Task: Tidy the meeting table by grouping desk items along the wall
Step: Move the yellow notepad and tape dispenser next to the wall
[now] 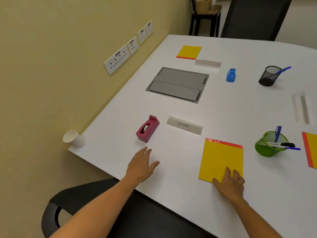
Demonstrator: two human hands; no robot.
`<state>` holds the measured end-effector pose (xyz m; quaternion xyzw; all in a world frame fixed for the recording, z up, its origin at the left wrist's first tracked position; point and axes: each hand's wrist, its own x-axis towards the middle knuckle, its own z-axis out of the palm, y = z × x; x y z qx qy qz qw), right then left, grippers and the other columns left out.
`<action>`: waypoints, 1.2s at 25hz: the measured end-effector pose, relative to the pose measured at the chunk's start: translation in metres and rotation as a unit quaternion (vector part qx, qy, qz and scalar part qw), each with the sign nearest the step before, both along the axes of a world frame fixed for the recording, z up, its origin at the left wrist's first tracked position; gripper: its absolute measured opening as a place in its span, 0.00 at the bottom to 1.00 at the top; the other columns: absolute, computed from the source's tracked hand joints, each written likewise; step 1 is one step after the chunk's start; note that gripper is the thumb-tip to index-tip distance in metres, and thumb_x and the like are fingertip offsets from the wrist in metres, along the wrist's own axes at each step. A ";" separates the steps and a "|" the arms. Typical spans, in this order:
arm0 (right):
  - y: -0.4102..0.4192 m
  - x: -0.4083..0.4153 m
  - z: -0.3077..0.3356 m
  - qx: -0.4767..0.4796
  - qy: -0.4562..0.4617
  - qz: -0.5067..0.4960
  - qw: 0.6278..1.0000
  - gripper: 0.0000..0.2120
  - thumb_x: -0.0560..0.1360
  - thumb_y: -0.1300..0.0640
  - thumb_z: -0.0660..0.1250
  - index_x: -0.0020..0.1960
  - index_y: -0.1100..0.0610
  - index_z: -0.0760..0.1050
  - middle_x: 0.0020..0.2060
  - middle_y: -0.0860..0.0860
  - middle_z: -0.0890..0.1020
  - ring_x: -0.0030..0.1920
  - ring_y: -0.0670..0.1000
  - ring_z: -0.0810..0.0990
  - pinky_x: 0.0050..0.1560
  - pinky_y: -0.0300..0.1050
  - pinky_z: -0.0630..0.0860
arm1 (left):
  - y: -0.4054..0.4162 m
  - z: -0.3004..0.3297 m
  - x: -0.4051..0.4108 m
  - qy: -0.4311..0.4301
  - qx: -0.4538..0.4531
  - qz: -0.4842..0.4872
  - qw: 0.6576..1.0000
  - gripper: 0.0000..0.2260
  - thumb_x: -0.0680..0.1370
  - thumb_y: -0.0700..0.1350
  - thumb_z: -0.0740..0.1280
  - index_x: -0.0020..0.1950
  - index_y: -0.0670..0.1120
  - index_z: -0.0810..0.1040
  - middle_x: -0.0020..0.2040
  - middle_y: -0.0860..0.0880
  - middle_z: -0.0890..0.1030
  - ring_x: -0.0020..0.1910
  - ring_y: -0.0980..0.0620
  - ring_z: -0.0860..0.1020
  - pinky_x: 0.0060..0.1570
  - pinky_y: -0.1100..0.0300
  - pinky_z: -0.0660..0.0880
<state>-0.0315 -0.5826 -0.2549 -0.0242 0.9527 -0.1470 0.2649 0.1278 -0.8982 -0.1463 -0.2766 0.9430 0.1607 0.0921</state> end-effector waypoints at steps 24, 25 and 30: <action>-0.030 0.052 -0.062 -0.148 -0.114 -0.459 0.869 0.35 0.63 0.51 0.82 0.61 0.62 0.69 0.62 0.63 0.77 0.59 0.65 0.76 0.60 0.62 0.77 | -0.108 -0.045 -0.035 -0.022 0.055 -0.180 0.982 0.28 0.78 0.62 0.62 0.74 0.49 0.67 0.78 0.48 0.62 0.75 0.46 0.63 0.69 0.47 0.67; -0.040 0.058 -0.042 -0.180 -0.107 -0.482 0.851 0.26 0.69 0.56 0.78 0.60 0.62 0.69 0.61 0.63 0.77 0.58 0.65 0.76 0.59 0.60 0.77 | -0.105 -0.045 -0.037 -0.023 0.062 -0.185 0.981 0.28 0.79 0.62 0.62 0.74 0.49 0.67 0.78 0.49 0.62 0.75 0.47 0.63 0.69 0.47 0.67; -0.073 0.069 0.027 -0.365 -0.128 -0.527 0.757 0.17 0.79 0.69 0.65 0.64 0.56 0.68 0.57 0.58 0.77 0.54 0.62 0.78 0.46 0.59 0.79 | -0.083 -0.030 -0.041 -0.032 0.137 -0.193 0.971 0.28 0.79 0.61 0.63 0.74 0.49 0.66 0.74 0.49 0.69 0.71 0.48 0.68 0.67 0.51 0.68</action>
